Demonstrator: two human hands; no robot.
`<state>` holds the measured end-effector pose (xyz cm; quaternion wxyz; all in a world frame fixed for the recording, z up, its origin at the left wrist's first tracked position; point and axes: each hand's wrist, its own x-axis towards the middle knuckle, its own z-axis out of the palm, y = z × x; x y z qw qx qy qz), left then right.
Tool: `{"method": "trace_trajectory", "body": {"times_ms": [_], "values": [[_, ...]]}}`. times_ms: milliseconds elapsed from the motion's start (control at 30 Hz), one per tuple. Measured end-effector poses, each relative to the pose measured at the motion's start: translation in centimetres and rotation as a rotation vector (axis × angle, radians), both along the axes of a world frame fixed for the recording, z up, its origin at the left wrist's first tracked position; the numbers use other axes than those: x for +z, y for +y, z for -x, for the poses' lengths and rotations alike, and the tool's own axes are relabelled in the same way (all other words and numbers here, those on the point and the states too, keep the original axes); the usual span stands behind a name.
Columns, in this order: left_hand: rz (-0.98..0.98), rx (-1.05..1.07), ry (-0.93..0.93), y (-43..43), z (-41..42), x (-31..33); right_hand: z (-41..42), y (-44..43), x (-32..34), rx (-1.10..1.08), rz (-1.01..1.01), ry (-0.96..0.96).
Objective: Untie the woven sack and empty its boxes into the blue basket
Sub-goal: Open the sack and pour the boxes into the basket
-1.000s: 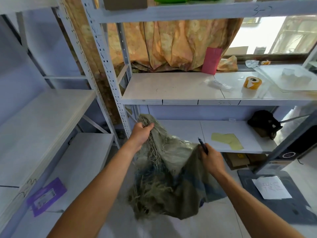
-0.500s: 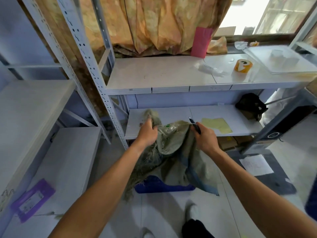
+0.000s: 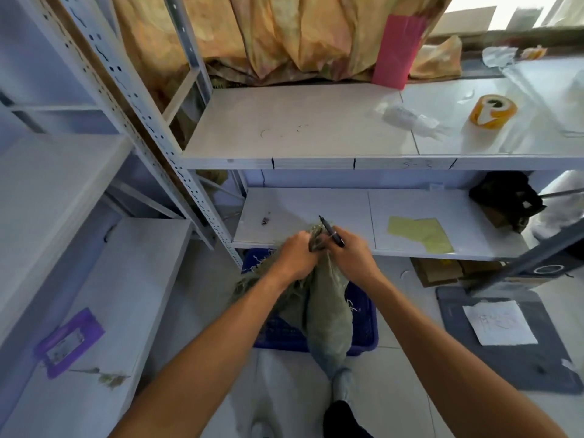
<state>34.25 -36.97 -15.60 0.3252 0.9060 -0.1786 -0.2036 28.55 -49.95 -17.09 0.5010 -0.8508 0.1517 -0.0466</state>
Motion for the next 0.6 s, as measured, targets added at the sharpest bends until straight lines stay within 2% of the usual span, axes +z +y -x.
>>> {"method": "trace_trajectory", "body": {"times_ms": [133, 267, 333, 500, 600], "values": [[0.023, 0.164, -0.005, -0.9, -1.9, -0.6, 1.0, -1.1, -3.1, -0.08, 0.146, 0.078], [0.035, 0.226, 0.042, -1.2, -3.9, -2.1, 4.5, 0.0, -8.4, 0.052, 0.291, 0.461], [0.08, 0.25, 0.09, -1.3, -4.6, -2.5, 5.8, 0.8, -10.3, 0.055, 0.33, 0.564], [0.359, 0.421, 0.412, -1.3, -5.8, -2.2, 5.7, 1.5, -11.8, -0.074, 0.367, 0.606], [0.451, 0.397, 0.537, -0.9, -6.7, -1.7, 4.3, 1.1, -12.0, -0.123, 0.358, 0.603]]}}
